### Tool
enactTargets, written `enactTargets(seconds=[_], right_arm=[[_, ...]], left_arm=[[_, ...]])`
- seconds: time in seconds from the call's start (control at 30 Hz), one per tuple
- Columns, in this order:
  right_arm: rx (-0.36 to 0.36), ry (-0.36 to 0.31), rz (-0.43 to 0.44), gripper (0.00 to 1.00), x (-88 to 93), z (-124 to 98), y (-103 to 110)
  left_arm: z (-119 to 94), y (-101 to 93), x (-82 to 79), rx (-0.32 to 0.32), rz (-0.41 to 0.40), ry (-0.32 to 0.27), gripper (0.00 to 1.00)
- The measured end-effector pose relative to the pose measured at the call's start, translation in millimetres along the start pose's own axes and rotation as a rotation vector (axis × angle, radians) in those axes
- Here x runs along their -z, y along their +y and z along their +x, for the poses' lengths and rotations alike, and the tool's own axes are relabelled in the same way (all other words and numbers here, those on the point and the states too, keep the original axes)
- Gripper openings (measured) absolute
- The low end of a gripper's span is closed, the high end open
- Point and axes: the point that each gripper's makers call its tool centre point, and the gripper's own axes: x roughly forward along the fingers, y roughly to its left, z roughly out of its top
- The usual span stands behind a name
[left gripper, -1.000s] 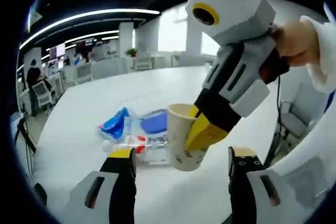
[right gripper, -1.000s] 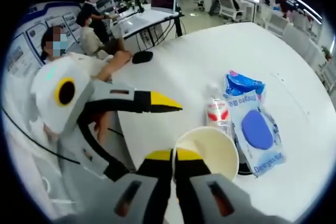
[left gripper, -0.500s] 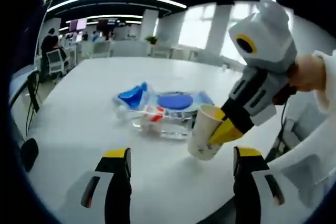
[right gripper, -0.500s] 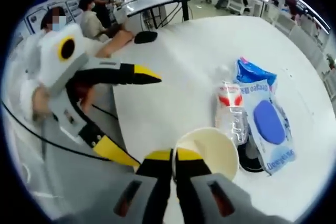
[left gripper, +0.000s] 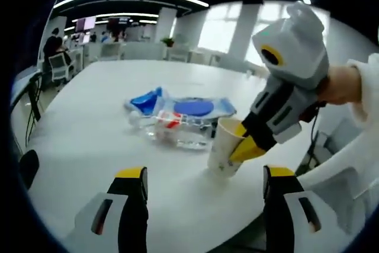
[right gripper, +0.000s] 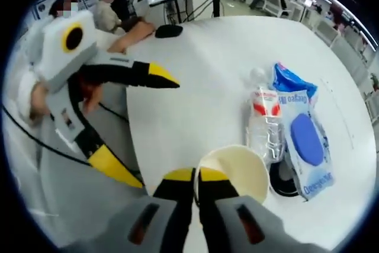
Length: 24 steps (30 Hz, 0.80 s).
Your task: Arrange the tabletop items into an orderly group along one side of the table until the central work area is clear of visible clutter.
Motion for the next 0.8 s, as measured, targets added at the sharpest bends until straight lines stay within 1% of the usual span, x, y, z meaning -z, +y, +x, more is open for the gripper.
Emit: enactTargets(seconds=[0.17,0.47,0.53,0.8], right_arm=[[0.007,0.028,-0.061,0.00,4.9,4.8,4.9],[0.011,0.034,-0.081,0.00,9.2,12.9,8.3],[0.020,0.037,-0.099,0.00,9.6,13.3,7.4],[0.026,0.032,-0.107,0.00,8.9,14.5,6.7]], left_arm=[[0.3,-1.1,0.9,0.004,0.003,0.006,0.75],[-0.7,-0.8,0.5,0.006,-0.010,0.002,0.75],[-0.6,-0.6,1.4,0.006,-0.006,0.007,0.74],[1.3,-5.6,2.6,0.023,0.013,0.017,0.74]])
